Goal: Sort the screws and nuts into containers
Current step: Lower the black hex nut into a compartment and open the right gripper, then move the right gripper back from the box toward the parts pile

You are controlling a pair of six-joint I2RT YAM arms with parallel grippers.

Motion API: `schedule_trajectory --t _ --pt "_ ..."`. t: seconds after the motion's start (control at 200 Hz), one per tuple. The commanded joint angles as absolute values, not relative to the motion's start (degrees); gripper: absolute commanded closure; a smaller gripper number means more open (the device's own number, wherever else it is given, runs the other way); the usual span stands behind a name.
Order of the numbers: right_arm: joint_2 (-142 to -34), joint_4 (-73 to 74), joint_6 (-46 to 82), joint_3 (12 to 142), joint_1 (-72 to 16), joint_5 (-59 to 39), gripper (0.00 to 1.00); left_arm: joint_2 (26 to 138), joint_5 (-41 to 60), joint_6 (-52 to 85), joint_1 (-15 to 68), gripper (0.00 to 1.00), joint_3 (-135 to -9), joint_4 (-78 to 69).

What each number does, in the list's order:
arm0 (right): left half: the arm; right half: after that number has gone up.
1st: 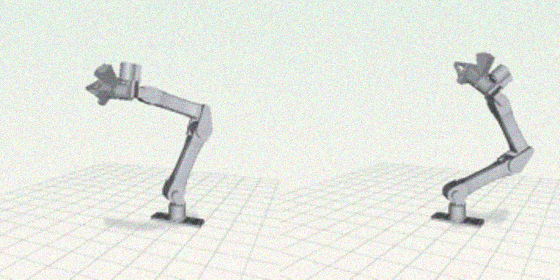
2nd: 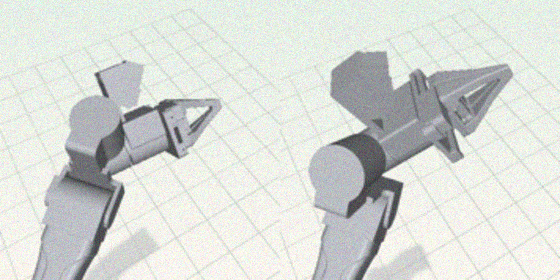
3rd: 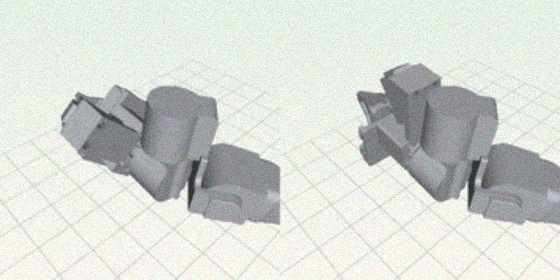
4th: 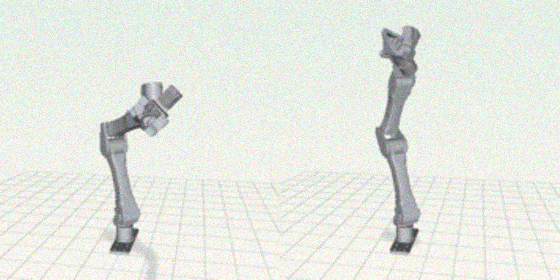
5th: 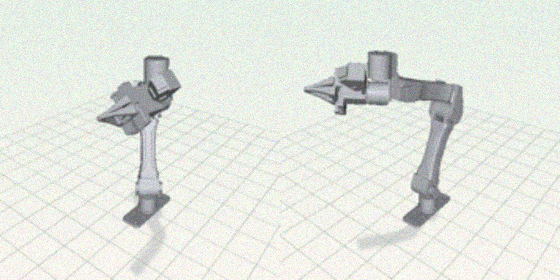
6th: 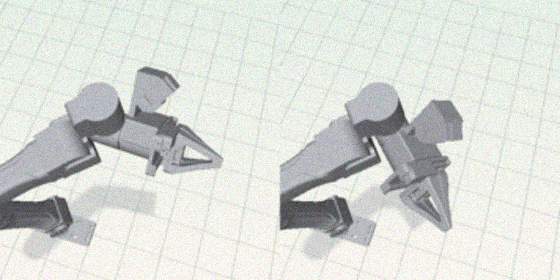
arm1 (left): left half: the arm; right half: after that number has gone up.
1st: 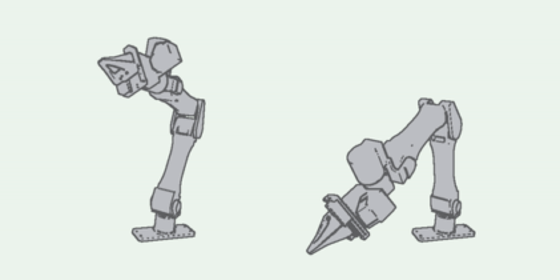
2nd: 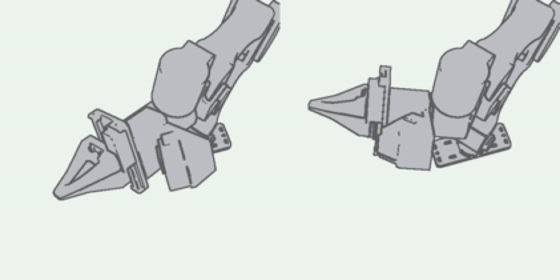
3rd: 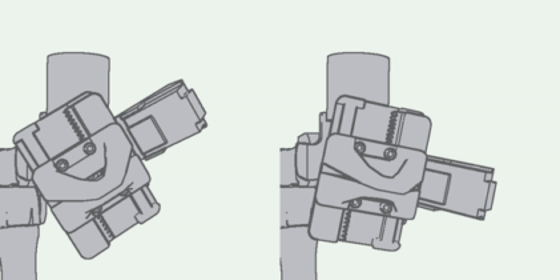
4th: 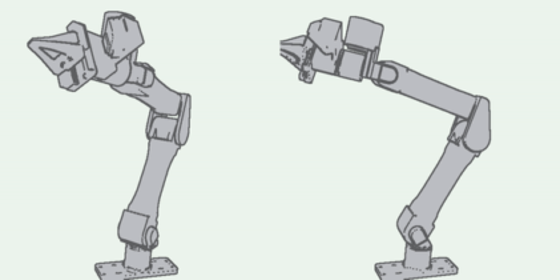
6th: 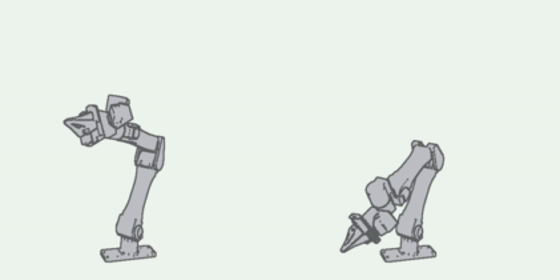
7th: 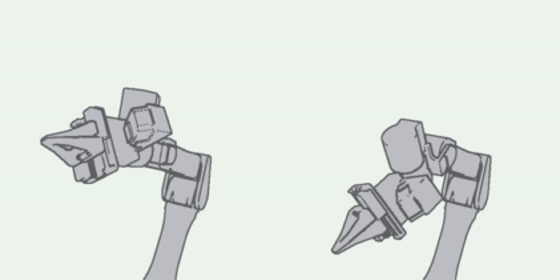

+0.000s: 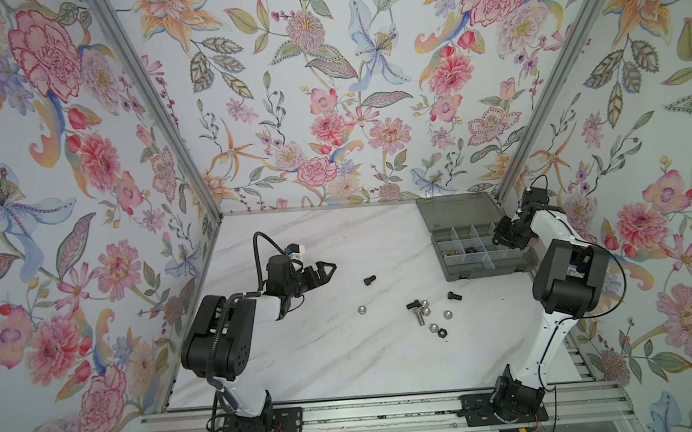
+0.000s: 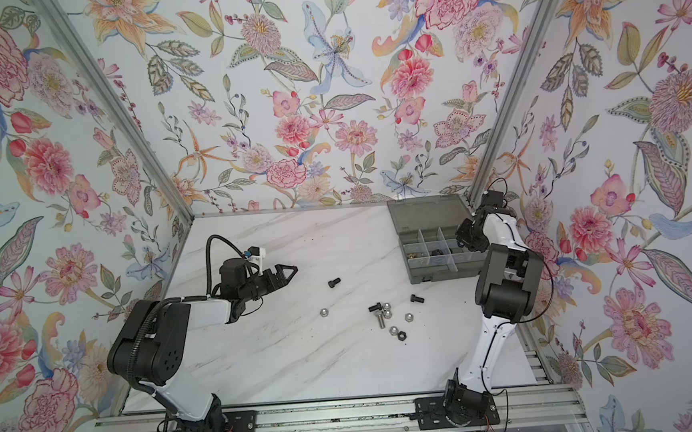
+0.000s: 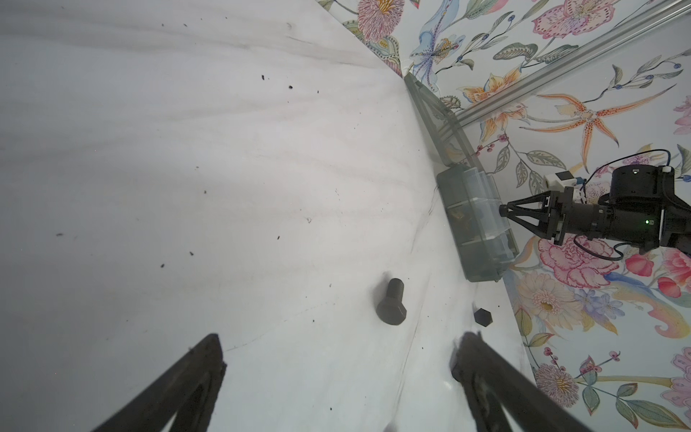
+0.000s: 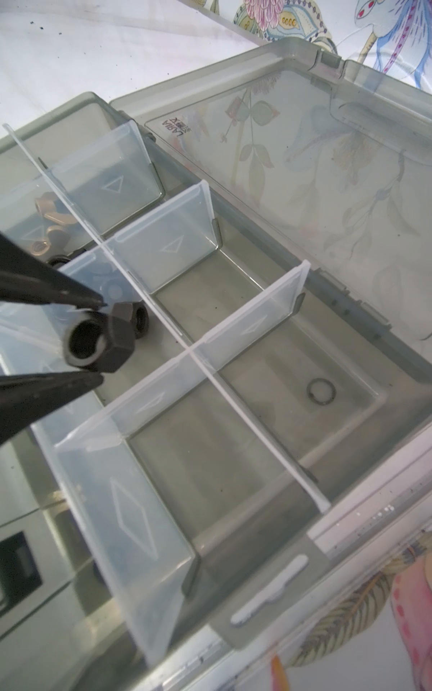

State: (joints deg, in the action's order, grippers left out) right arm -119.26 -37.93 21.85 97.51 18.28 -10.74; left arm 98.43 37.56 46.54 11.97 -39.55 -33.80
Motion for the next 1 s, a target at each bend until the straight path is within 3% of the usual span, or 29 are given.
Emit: schedule_trajectory --t 0.0,0.385,0.996 --pt "-118.5 -39.4 21.2 98.3 18.9 -11.6 0.65 98.9 39.1 46.8 12.4 0.01 -40.7 -35.1" --pt "-111.8 -40.1 19.8 93.8 17.7 -14.2 0.64 98.0 39.1 47.0 12.4 0.01 -40.0 -35.7" --pt "-88.6 -41.1 20.9 61.0 -0.2 -14.6 0.56 97.3 39.8 47.2 12.4 0.01 -39.7 -36.7"
